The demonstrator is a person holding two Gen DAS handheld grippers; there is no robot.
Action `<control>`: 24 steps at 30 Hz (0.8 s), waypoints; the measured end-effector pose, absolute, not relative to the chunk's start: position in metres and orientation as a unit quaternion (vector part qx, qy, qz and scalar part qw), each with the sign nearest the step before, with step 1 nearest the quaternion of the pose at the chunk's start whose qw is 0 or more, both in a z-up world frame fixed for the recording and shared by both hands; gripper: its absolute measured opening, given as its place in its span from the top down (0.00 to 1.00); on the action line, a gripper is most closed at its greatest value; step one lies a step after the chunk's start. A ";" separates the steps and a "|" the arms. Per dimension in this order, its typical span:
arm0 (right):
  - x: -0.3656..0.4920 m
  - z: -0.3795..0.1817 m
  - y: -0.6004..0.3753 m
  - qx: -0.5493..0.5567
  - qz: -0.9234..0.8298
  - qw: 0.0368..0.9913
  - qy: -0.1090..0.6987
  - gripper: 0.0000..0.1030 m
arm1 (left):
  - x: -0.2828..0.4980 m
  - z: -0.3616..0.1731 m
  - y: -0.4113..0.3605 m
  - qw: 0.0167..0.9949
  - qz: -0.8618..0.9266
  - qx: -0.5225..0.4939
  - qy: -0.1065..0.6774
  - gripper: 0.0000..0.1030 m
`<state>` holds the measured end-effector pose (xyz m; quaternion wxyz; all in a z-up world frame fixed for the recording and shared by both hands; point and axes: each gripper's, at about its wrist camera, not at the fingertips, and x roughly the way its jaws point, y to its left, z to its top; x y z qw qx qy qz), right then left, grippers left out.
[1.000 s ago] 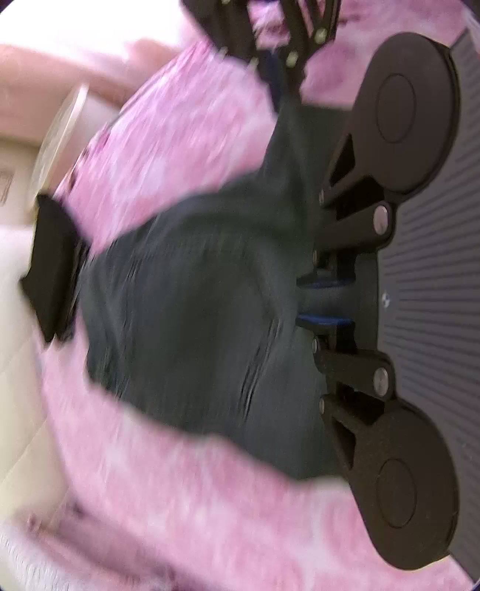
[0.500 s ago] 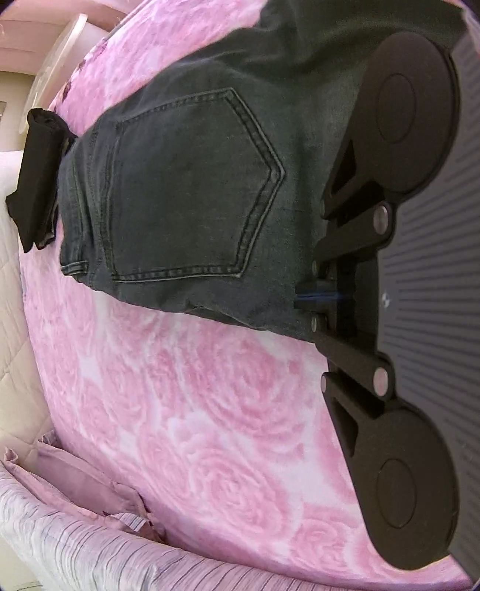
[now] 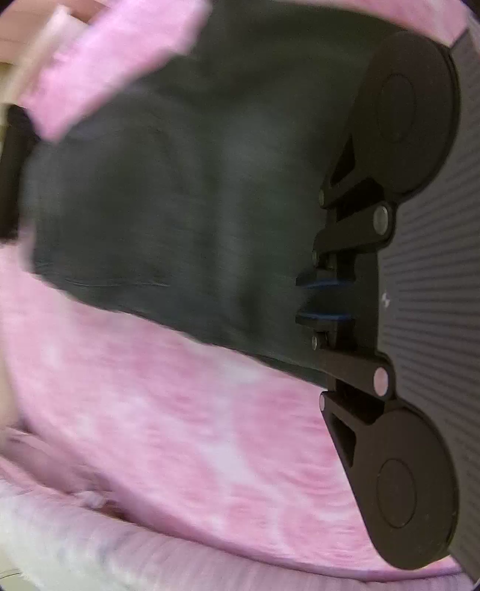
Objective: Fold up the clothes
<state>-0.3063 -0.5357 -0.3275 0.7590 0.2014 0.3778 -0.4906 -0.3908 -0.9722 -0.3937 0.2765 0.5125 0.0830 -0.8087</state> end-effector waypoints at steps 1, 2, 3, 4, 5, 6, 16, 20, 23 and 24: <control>-0.307 -0.328 -0.535 0.202 -0.489 0.759 0.379 0.96 | -0.387 -0.398 -0.976 0.281 -0.806 0.513 0.090 0.87; -0.307 -0.328 -0.535 0.202 -0.488 0.759 0.380 0.96 | -0.384 -0.398 -0.981 0.292 -0.804 0.508 0.100 0.89; -0.307 -0.328 -0.534 0.202 -0.487 0.759 0.382 0.96 | -0.383 -0.396 -0.982 0.301 -0.800 0.510 0.098 0.95; -0.308 -0.329 -0.534 0.202 -0.486 0.759 0.383 0.96 | -0.380 -0.395 -0.982 0.306 -0.796 0.514 0.088 0.97; -0.308 -0.329 -0.533 0.203 -0.485 0.759 0.385 0.96 | -0.378 -0.393 -0.981 0.311 -0.793 0.519 0.079 0.97; -0.308 -0.329 -0.533 0.203 -0.484 0.759 0.386 0.96 | -0.373 -0.391 -0.982 0.320 -0.786 0.523 0.076 0.97; -0.318 -0.308 -0.519 0.225 -0.495 0.722 0.427 0.98 | -0.303 -0.332 -0.914 0.432 -0.722 0.509 0.181 0.72; -0.327 -0.276 -0.518 0.229 -0.518 0.700 0.435 0.61 | -0.297 -0.301 -0.848 0.472 -0.705 0.472 0.240 0.43; -0.333 -0.249 -0.516 0.234 -0.535 0.683 0.438 0.27 | -0.290 -0.280 -0.798 0.498 -0.689 0.445 0.282 0.20; -0.335 -0.240 -0.515 0.236 -0.541 0.677 0.439 0.27 | -0.286 -0.273 -0.781 0.505 -0.683 0.438 0.295 0.16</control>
